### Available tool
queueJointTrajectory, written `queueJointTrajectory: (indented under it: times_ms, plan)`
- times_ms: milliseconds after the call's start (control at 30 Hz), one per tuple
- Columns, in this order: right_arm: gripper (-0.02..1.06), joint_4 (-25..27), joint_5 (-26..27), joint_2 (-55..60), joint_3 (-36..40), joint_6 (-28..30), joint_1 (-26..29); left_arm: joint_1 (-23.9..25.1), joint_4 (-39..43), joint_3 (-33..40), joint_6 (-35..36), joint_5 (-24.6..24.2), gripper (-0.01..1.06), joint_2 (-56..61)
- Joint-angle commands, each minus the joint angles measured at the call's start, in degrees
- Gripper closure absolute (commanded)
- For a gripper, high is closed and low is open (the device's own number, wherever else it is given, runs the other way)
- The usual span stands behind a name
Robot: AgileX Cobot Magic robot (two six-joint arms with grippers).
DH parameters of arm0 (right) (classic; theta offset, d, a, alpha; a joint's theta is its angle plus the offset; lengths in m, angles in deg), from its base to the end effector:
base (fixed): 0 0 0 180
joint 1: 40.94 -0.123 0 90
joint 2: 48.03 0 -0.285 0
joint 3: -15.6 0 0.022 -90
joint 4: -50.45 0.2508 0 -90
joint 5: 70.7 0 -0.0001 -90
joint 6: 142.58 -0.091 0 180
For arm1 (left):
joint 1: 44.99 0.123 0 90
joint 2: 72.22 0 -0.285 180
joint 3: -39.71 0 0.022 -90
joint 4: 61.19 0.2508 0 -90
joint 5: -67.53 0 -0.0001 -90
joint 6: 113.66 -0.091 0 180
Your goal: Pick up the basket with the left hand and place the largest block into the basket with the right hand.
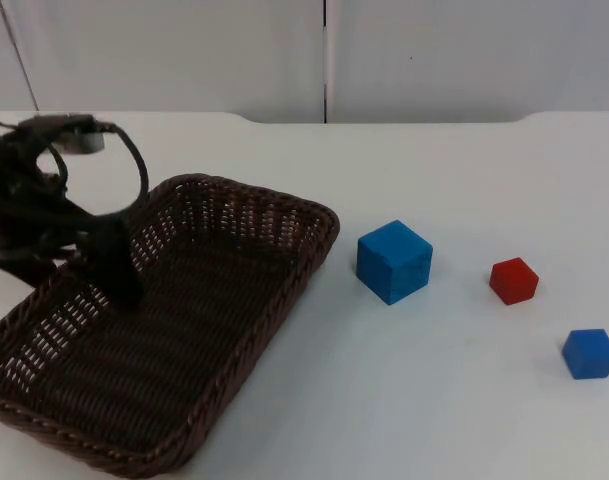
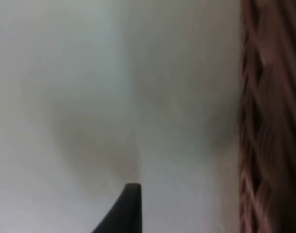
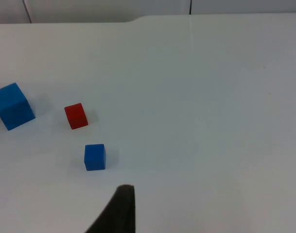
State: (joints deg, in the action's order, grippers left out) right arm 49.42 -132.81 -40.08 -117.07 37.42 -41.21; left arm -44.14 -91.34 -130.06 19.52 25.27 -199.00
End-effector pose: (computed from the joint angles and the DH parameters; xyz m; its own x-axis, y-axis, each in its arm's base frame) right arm -0.0079 -0.0015 0.2814 -0.4600 -0.0106 -0.8878 0.0055 0.9999 -0.0148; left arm 0.3653 -0.0254 0.0975 -0.9075 0.3628 -0.2117 0.4115 0.8690 -0.2749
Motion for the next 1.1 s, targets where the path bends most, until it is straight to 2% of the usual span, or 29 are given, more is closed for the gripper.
queueJointTrajectory:
  times_ms: [0, 167, 267, 300, 400, 433, 467, 500, 633, 667, 700, 1067]
  plan:
    - [0.0, 0.2, 0.4, -0.2, 0.3, 0.9, 0.3, -0.3, -1.3, -0.3, -0.4, 0.2, 0.0, -0.5]
    - [0.0, 0.2, 0.4, -0.2, 0.3, 0.9, 0.3, -0.3, -2.2, -0.3, -0.4, 0.7, 0.02, -0.8]
    - [0.0, 0.2, 0.4, -0.2, 0.3, 0.9, 0.3, -0.3, -2.2, -0.3, -0.4, 0.7, 0.2, -0.8]
    - [0.0, 0.2, 0.4, -0.2, 0.3, 0.9, 0.3, -0.3, -2.2, -0.3, -0.4, 0.7, 0.2, -0.8]
    - [0.0, 0.2, 0.4, -0.2, 0.3, 0.9, 0.3, -0.3, -2.2, -0.3, -0.4, -0.1, 0.37, -0.8]
    - [0.0, 0.2, 0.4, -0.2, 0.3, 0.9, 0.3, -0.3, -2.2, -0.3, -0.4, -0.5, 0.45, -0.8]
    - [0.0, 0.2, 0.4, -0.2, 0.3, 0.9, 0.3, -0.3, -2.2, -0.3, 0.0, -0.9, 0.58, -0.8]
    - [0.0, 0.2, 0.4, -0.2, 0.3, 0.9, 0.3, -0.3, -2.2, -0.3, 0.0, -0.9, 0.58, -0.8]
    - [0.0, 0.2, 0.4, -0.2, 0.3, 0.9, 0.3, -0.3, -2.5, -0.3, 0.3, -2.8, 0.94, -0.8]
    - [0.0, 0.2, 0.4, -0.2, 0.3, 0.9, 0.3, -0.3, -2.5, -0.3, 0.3, -2.8, 0.94, -0.8]
    - [0.0, 0.2, 0.4, -0.2, 0.3, 0.9, 0.3, -0.2, -2.5, -0.3, 0.8, -3.5, 1.03, -0.8]
    - [0.0, 0.2, 0.4, -0.2, 0.3, 0.9, 0.3, -0.1, -6.5, -0.3, 8.3, -8.0, 1.05, 5.7]
